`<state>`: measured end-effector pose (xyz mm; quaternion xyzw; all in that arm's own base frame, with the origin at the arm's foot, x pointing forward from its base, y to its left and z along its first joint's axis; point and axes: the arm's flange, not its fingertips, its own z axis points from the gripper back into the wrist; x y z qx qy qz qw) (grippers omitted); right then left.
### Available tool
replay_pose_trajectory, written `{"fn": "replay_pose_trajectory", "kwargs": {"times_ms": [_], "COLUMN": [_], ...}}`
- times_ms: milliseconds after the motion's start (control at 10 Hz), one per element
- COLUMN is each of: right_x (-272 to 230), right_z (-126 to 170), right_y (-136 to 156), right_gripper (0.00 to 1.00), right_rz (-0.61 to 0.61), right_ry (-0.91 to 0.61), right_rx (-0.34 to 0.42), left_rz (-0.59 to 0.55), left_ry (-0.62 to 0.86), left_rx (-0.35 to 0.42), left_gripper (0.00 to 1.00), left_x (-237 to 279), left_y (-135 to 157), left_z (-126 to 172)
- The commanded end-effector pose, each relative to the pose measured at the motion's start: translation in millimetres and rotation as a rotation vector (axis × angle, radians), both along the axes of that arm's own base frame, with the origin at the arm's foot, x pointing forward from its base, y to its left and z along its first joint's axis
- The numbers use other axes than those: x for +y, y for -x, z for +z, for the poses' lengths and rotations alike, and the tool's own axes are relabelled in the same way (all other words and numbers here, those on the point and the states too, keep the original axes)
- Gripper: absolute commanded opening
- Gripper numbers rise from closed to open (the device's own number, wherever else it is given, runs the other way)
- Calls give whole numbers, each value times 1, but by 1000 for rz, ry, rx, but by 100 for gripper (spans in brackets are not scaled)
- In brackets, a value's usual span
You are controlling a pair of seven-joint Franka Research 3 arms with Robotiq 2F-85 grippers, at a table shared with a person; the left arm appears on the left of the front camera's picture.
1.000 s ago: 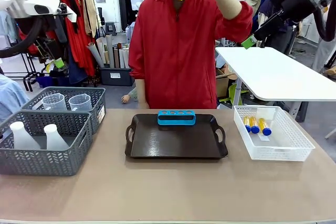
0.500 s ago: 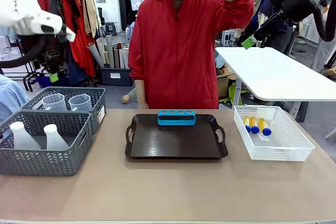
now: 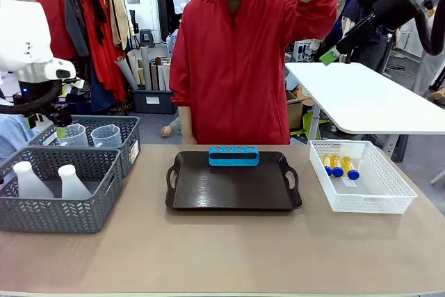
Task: Prepare the laboratory tools.
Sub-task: Pick up one Large Measuring Cup and place it on the Handle tray.
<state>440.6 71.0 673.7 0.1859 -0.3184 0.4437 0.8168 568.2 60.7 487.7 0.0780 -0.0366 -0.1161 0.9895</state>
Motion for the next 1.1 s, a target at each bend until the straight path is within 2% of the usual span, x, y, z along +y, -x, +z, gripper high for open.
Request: {"fn": "replay_pose_trajectory", "kwargs": {"times_ms": [0,200,300,500,800,1000], "right_x": [0,0,0,0,0,0], "right_z": [1,1,1,1,1,1], "right_y": [0,0,0,0,0,0], "right_gripper": [100,100,100,100,100,100], "right_rz": [7,7,7,7,7,7], "right_ry": [-2,-2,-2,-2,-2,-2], "right_rx": [-3,-3,-3,-3,-3,-3], "left_rz": [53,77,52,52,61,98], "left_ry": [73,108,66,66,80,104], "left_rx": [-67,-96,-44,-44,-115,-96], "left_gripper": [100,100,100,100,100,100], "left_x": [6,10,13,13,12,15], "left_y": [-15,-22,-14,-14,-36,-44], "left_z": [1,-1,-7,-7,-20,-31]}}
